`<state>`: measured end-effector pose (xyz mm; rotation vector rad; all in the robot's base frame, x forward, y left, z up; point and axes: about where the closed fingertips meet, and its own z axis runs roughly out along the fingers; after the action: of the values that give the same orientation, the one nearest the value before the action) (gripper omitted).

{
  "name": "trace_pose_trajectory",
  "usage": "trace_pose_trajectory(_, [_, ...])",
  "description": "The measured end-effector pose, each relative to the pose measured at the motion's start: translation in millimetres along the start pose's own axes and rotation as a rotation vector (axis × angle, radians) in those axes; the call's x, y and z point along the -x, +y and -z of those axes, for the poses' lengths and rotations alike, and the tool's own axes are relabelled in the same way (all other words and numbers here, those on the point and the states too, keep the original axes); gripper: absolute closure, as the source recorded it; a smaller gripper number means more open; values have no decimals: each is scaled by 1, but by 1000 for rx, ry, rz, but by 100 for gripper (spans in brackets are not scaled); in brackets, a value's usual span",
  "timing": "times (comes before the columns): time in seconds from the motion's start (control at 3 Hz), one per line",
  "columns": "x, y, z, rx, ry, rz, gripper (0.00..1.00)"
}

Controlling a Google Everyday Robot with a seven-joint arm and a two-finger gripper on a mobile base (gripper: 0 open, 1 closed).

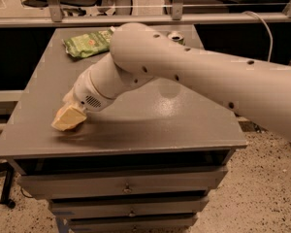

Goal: Move orange near green jalapeno chip bag

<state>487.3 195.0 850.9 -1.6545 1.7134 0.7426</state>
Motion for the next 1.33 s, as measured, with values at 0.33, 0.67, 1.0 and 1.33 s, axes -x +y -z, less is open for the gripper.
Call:
trace_pose_trajectory(0.33, [-1,-4,4,-13,-2,2,67])
trace_pose_trajectory(0.67, [-1,-12,16,-35,-2,10,90])
trace_pose_trajectory(1.0, [5,-45,46,-96,-2,48,100])
trace_pose_trajectory(1.33, [13,-99,100,-168,-57,47,100])
